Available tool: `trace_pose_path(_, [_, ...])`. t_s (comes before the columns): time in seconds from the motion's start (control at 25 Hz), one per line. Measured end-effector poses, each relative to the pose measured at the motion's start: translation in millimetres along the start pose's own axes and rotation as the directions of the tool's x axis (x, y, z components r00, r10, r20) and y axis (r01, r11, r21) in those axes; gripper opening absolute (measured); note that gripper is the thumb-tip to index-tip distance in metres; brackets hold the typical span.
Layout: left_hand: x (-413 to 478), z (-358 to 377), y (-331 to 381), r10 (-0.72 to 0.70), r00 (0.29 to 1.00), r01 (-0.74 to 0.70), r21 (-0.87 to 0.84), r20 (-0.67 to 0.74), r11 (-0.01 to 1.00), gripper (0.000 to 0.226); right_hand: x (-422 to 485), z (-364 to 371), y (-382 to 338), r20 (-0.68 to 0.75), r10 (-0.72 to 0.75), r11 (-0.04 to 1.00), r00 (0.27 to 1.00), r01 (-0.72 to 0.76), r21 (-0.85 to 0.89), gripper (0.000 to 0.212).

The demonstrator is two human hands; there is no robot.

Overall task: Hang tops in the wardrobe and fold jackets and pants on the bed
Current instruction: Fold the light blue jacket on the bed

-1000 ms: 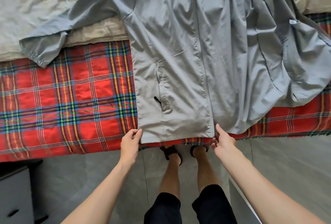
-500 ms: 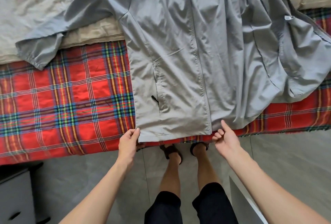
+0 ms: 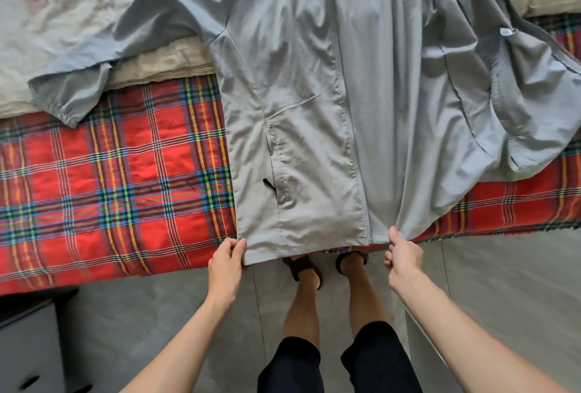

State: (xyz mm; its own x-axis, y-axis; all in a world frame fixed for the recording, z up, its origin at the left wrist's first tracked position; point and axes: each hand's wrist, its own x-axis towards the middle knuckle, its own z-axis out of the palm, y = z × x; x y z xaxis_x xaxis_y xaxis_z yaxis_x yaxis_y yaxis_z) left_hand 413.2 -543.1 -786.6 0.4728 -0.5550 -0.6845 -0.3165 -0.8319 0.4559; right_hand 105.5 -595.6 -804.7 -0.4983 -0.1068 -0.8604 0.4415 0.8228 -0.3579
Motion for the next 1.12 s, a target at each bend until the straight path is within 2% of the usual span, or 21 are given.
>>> trace_pose_path(0.24, [-0.8,3.4,-3.9,-0.079,0.997,0.079,-0.030,0.001,0.996,0.024,-17.9,7.6,-10.4,-0.108,0.157,0.980,0.982,-0.142,0.139,0.033])
trace_pose_path(0.28, [1.9,3.2,3.7,-0.080,0.997,0.080,-0.056,-0.004,0.995,0.018,-26.6,15.8,-14.8,-0.131,0.106,0.987,0.986,-0.089,0.133,0.033])
trace_pose_path(0.32, [6.7,2.6,14.9,-0.074,0.997,0.074,-0.088,-0.005,0.993,0.017,-33.5,26.0,-21.8,-0.152,-0.021,0.995,0.988,0.035,0.092,0.032])
trace_pose_path(0.36, [14.7,2.0,26.0,-0.053,0.998,0.051,-0.130,-0.013,0.990,0.020,-41.9,36.7,-32.3,-0.129,-0.212,0.976,0.969,0.216,0.017,0.029])
trace_pose_path(0.4, [24.7,1.2,38.7,-0.040,0.999,0.035,-0.177,-0.025,0.984,0.022,-46.5,47.5,-43.7,-0.034,-0.419,0.904,0.908,0.413,-0.115,0.024])
trace_pose_path(0.44, [36.9,0.9,51.0,-0.029,0.999,0.019,-0.219,-0.044,0.976,0.024,-48.2,58.8,-56.6,0.105,-0.569,0.776,0.816,0.575,-0.259,0.018])
trace_pose_path(0.48, [48.9,-0.5,64.8,-0.033,0.998,0.019,-0.254,-0.049,0.967,0.025,-43.0,71.9,-69.7,0.219,-0.635,0.648,0.741,0.665,-0.370,0.016])
trace_pose_path(0.52, [60.9,-1.8,76.2,-0.035,0.998,0.020,-0.282,-0.046,0.959,0.026,-36.4,85.4,-83.0,0.297,-0.632,0.583,0.716,0.692,-0.426,0.022])
trace_pose_path(0.6, [82.4,-2.6,92.0,-0.069,0.997,0.058,-0.334,-0.020,0.941,0.023,-24.1,110.8,-105.5,0.357,-0.560,0.567,0.747,0.660,-0.492,0.031])
trace_pose_path(0.72, [99.1,-1.2,99.4,-0.137,0.990,0.118,-0.334,-0.033,0.935,0.016,-10.2,123.3,-117.6,0.311,-0.575,0.497,0.757,0.625,-0.601,0.019])
trace_pose_path(0.84, [98.4,-0.3,103.8,-0.141,0.988,0.125,-0.213,-0.060,0.969,0.016,-16.2,119.4,-121.5,0.324,-0.611,0.338,0.722,0.609,-0.717,0.018])
trace_pose_path(0.92, [101.4,-4.4,124.4,-0.102,0.994,0.088,-0.237,-0.048,0.967,0.020,-15.9,133.5,-136.1,0.415,-0.621,0.333,0.665,0.704,-0.628,0.029])
trace_pose_path(1.04, [141.1,-19.4,180.5,-0.056,0.998,0.037,-0.410,-0.035,0.911,0.027,-17.0,187.0,-191.6,0.470,-0.603,0.477,0.644,0.764,-0.434,0.047])
trace_pose_path(1.12, [184.9,-28.5,220.5,-0.087,0.995,0.054,-0.531,-0.038,0.846,0.036,-15.7,226.2,-230.0,0.497,-0.634,0.467,0.593,0.805,-0.365,0.042])
